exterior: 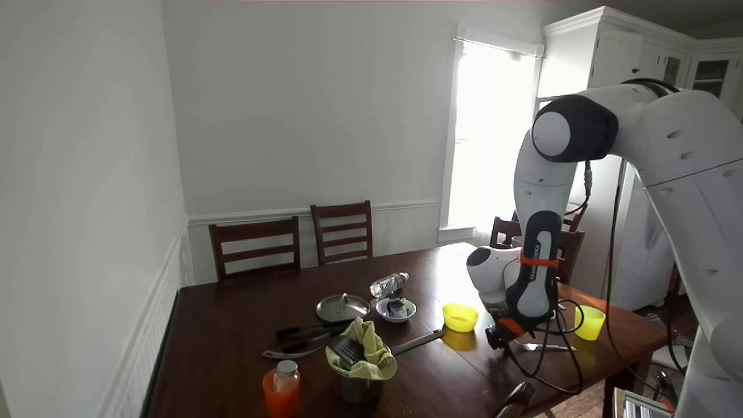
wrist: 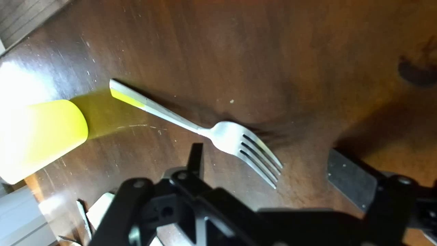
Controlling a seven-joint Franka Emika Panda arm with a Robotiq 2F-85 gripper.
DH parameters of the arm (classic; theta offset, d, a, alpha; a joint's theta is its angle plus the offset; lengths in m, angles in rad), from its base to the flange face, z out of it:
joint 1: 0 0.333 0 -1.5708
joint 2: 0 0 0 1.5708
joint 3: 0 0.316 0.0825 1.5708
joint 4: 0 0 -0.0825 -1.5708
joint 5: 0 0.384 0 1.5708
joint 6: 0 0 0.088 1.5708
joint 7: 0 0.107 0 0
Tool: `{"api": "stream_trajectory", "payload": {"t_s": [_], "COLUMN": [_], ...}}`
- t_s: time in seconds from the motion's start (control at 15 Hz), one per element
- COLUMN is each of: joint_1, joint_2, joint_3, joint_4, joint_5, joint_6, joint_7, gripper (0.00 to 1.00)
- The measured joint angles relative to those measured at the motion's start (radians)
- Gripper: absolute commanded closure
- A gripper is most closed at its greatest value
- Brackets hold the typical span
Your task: Move the yellow bowl forward, then put the fork on the edge of the yellow bowl
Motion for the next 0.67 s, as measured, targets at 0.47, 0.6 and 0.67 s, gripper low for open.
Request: {"api": "stream_trajectory", "payload": {"t_s": [0.47, 0.6, 0.67], "joint_1": [0.000, 0.000, 0.000], "joint_2": [0.040, 0.048, 0.049], "joint_3": [-0.008, -0.011, -0.013], "joint_4": [0.025, 0.030, 0.032], "joint_5": [0.000, 0.000, 0.000], "joint_6": [-0.003, -0.003, -0.004], "joint_7": [-0.004, -0.005, -0.008], "gripper": [0.48, 0.60, 0.68]}}
